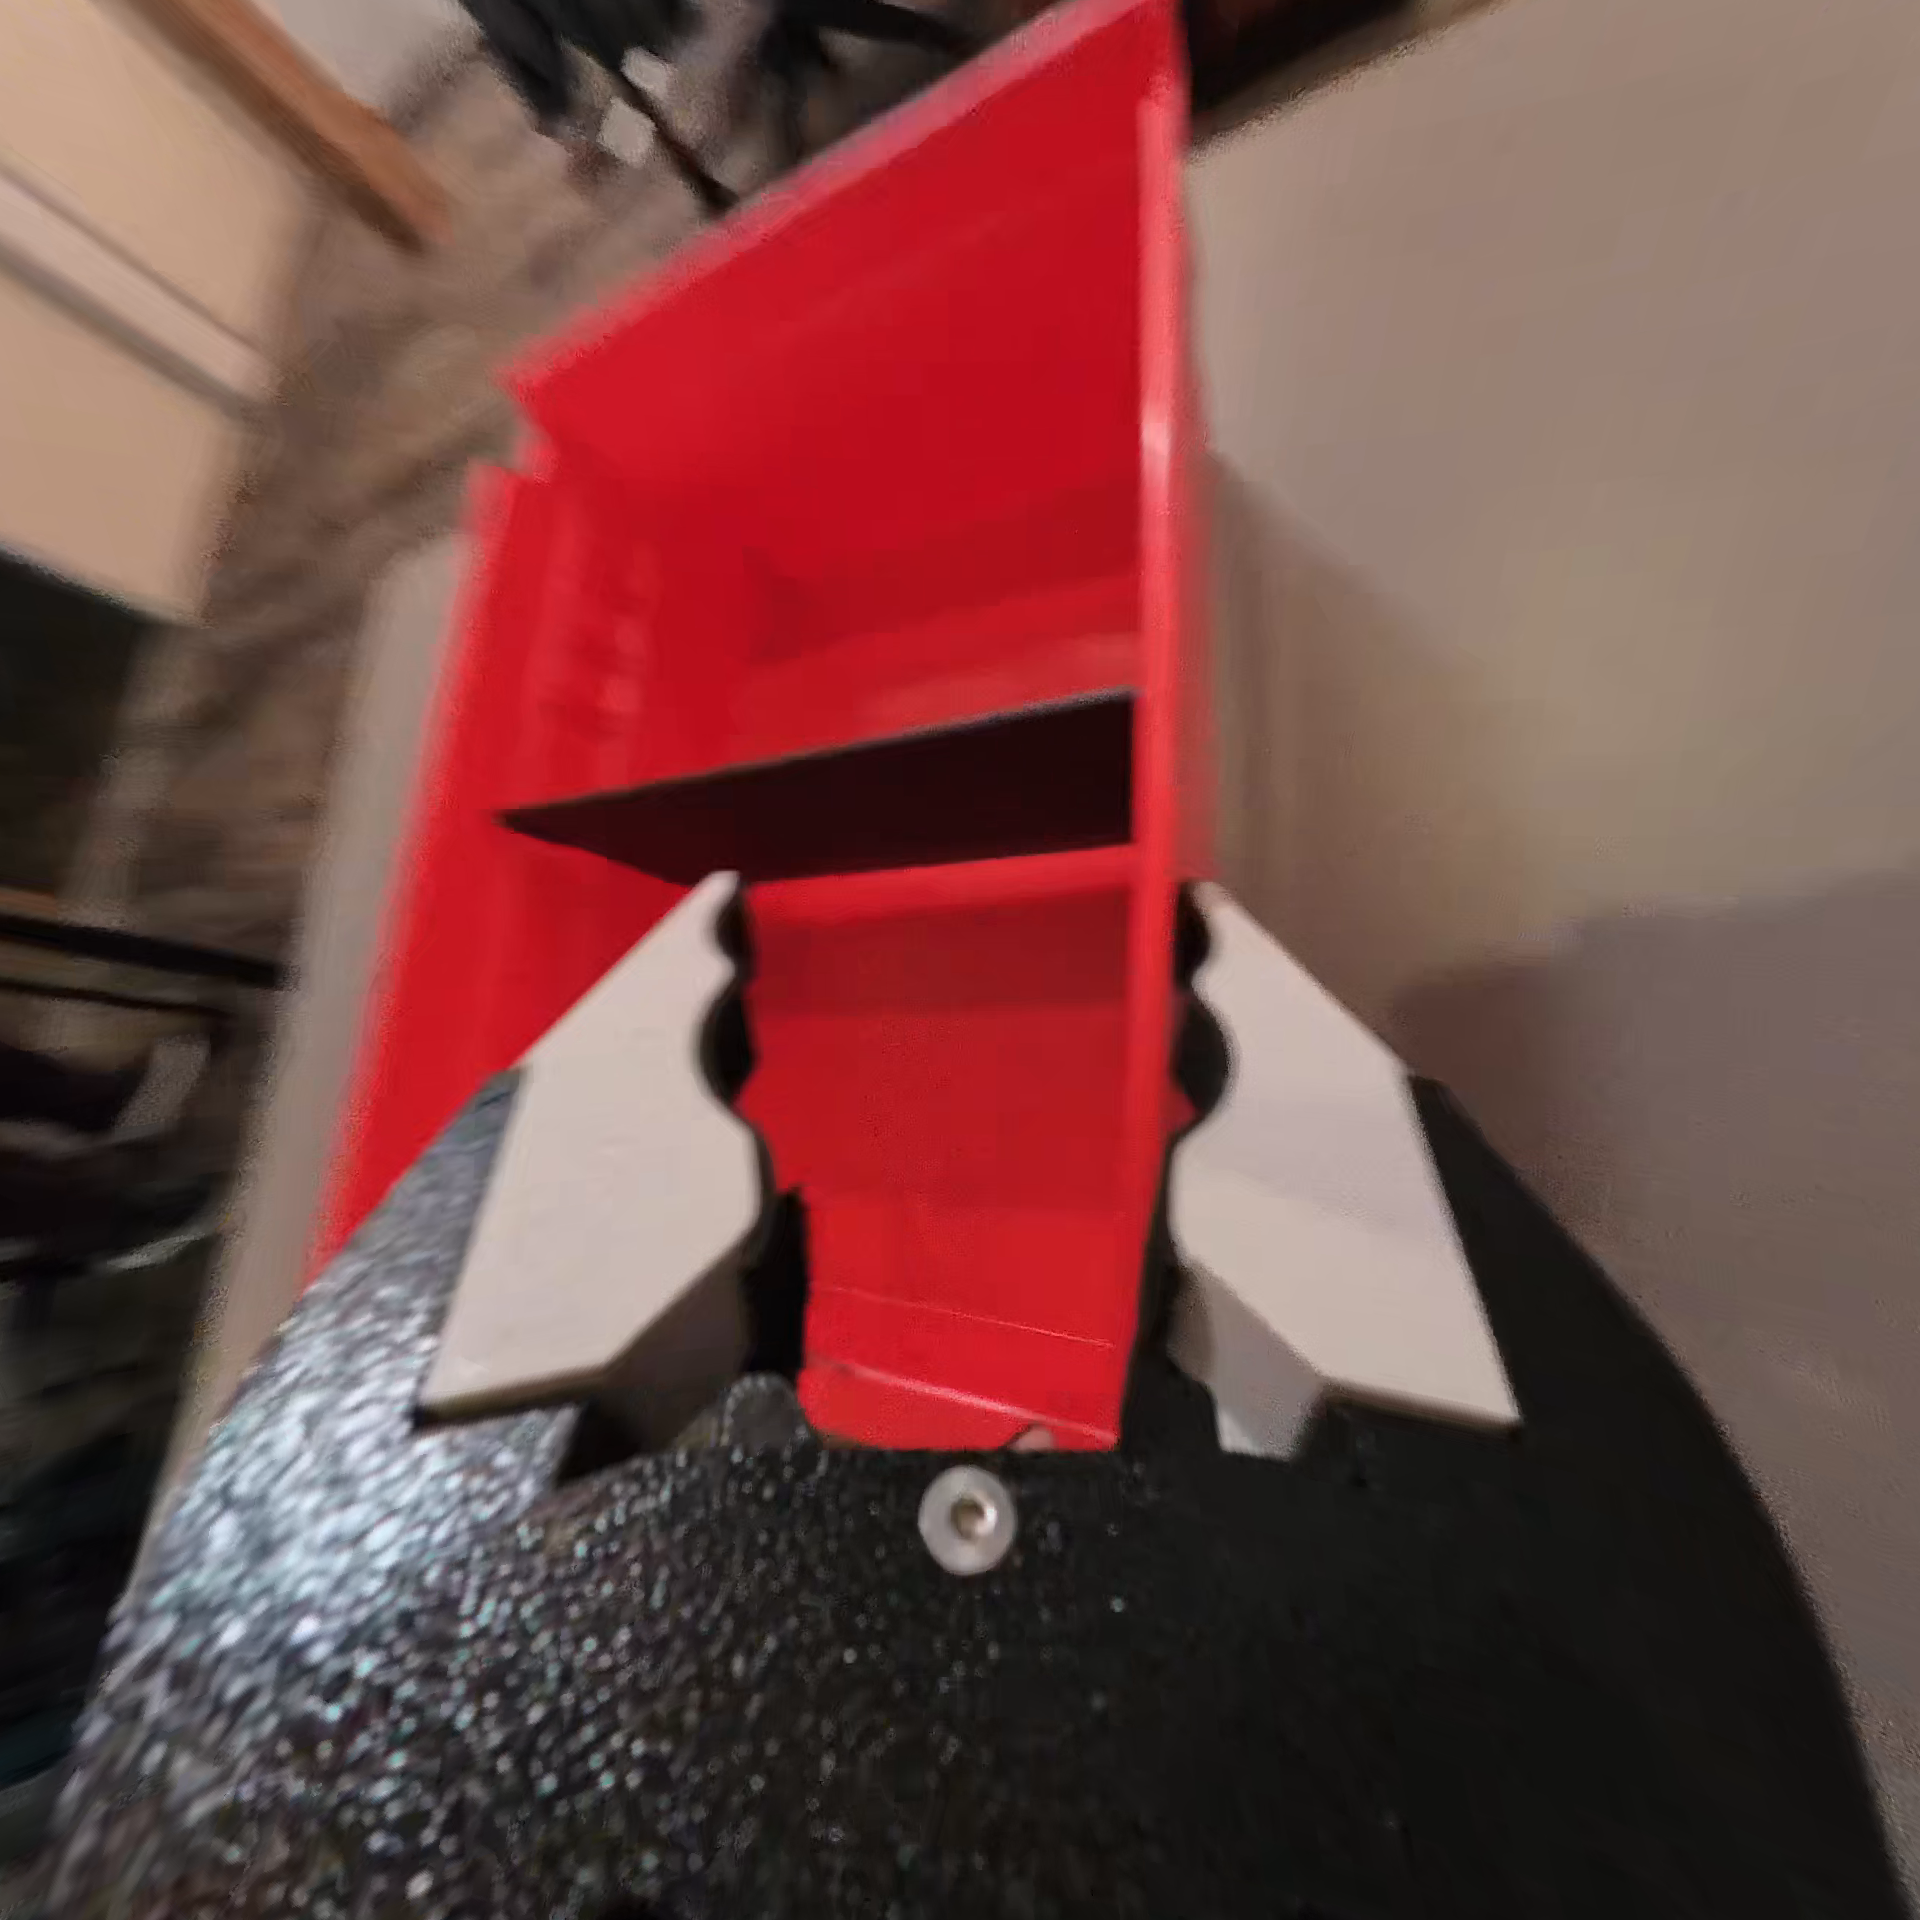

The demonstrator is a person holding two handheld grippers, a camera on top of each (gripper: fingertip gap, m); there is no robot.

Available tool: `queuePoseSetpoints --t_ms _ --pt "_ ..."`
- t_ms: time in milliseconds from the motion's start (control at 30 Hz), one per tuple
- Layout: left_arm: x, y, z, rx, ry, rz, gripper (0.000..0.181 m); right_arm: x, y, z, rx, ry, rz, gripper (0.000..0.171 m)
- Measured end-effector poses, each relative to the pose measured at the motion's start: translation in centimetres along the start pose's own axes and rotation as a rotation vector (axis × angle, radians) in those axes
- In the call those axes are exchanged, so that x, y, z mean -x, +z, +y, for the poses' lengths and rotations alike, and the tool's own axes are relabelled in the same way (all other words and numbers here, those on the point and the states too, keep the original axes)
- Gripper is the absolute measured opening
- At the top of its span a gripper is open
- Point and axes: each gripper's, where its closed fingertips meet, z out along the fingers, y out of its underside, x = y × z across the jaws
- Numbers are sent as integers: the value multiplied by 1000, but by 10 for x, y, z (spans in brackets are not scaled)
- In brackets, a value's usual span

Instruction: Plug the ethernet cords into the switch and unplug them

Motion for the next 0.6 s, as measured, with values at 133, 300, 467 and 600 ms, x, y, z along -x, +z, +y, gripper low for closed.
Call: queuePoseSetpoints --t_ms 133,300,467,600 --pt "35 -45 -35 -73 155 -250 128 23 3 -1 3 -7 -78 72" --pt "45 -143 -35 -117 60 -293 134 59 6 21 170 14 -209 74" --pt "34 -247 35 -226 -450 -264 134 99 16 48 287 11 -285 83" --pt "15 -304 132 -159 -675 -428 139 132 20 94 479 -142 -296 97"
